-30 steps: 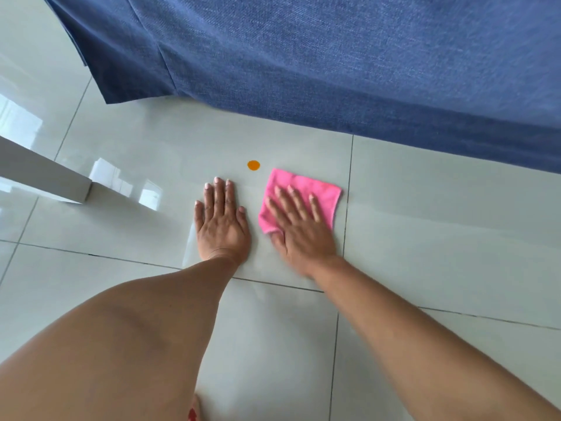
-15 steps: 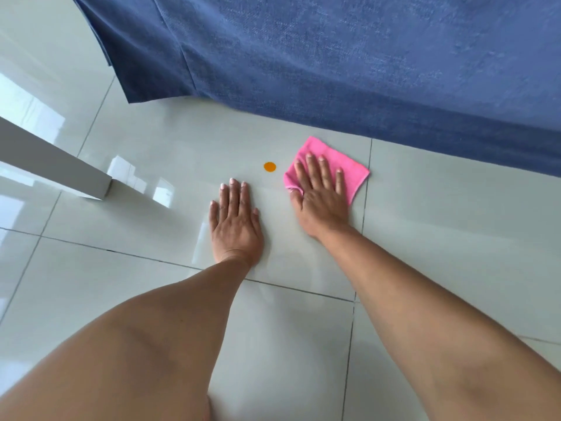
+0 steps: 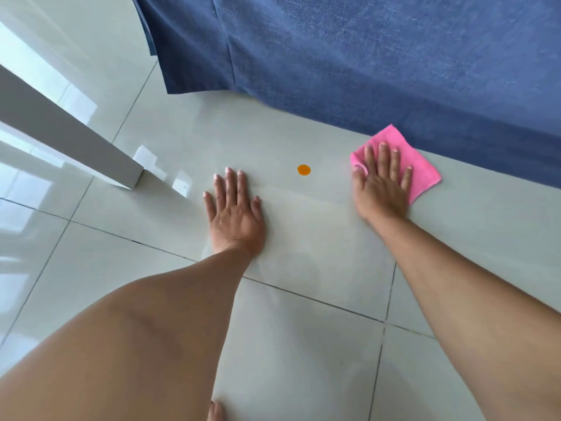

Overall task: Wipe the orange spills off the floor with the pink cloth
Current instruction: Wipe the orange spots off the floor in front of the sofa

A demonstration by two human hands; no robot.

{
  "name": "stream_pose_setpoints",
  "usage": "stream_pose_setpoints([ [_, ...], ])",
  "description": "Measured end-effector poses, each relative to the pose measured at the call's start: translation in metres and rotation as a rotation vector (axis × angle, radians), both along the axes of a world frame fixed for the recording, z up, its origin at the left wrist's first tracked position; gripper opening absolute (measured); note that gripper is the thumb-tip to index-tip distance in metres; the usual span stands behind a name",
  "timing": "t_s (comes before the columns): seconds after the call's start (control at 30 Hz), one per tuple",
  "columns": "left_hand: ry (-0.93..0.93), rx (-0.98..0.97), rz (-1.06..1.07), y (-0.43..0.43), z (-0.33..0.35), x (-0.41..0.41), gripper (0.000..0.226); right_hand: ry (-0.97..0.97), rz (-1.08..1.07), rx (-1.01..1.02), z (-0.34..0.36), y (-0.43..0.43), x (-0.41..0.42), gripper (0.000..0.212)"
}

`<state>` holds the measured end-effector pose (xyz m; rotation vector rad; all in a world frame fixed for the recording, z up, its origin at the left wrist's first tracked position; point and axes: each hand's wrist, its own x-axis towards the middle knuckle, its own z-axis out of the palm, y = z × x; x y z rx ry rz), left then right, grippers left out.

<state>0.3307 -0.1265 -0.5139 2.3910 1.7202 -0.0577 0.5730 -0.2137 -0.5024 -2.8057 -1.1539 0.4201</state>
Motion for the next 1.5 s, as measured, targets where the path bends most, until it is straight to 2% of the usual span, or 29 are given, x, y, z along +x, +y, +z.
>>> stream_pose_setpoints([
  [0.1,-0.014,0.006,-0.001,0.001,-0.001,0.0,0.06,0.054,0.013,0.014,-0.001,0.056,-0.025,0.058],
  [0.23,-0.04,0.007,-0.002,0.001,-0.002,0.0,0.059,0.018,0.222,0.026,-0.001,0.086,-0.074,0.059],
  [0.37,-0.064,-0.003,-0.003,0.002,-0.001,-0.001,0.058,-0.014,0.574,0.022,0.001,0.049,-0.098,0.062],
  [0.47,-0.073,-0.001,0.004,0.002,-0.001,-0.002,0.058,-0.025,0.809,0.01,0.001,0.003,-0.078,0.063],
  [0.53,-0.075,0.006,0.011,0.001,-0.001,-0.001,0.058,-0.054,0.745,0.004,0.002,-0.007,-0.047,0.062],
  [0.67,-0.061,0.007,0.009,0.001,-0.003,0.0,0.058,-0.059,0.294,0.006,0.0,0.043,-0.015,0.059],
  [0.73,-0.059,0.003,0.01,0.001,-0.002,-0.001,0.058,-0.043,0.21,0.01,0.0,0.079,-0.029,0.059],
  [0.8,-0.058,-0.005,0.007,0.001,-0.001,-0.001,0.058,-0.026,0.275,0.001,0.001,0.101,-0.051,0.059],
  [0.87,-0.067,-0.005,0.004,0.002,-0.001,-0.001,0.058,-0.016,0.44,-0.015,0.003,0.102,-0.071,0.059],
  [1.0,-0.083,-0.007,0.008,0.002,-0.001,-0.003,0.058,-0.031,0.831,0.003,0.005,0.05,-0.076,0.063],
  [1.07,-0.077,-0.001,0.009,0.002,-0.003,-0.003,0.058,-0.051,0.916,0.013,0.001,0.024,-0.053,0.062],
  [1.13,-0.063,0.006,0.013,0.001,-0.003,-0.002,0.058,-0.064,0.803,-0.003,-0.001,0.021,-0.026,0.062],
  [1.2,-0.06,0.005,0.013,0.001,-0.003,0.0,0.058,-0.046,0.58,-0.004,0.001,0.041,-0.013,0.065],
  [1.3,-0.065,0.006,0.011,0.0,-0.003,0.0,0.058,-0.041,0.398,-0.015,0.001,0.089,-0.029,0.059],
  [1.37,-0.067,-0.004,0.01,0.001,-0.002,-0.001,0.059,-0.04,0.418,-0.024,0.003,0.109,-0.052,0.059],
  [1.5,-0.064,-0.009,-0.003,0.0,-0.001,0.0,0.059,0.0,0.661,-0.036,0.006,0.083,-0.087,0.06],
])
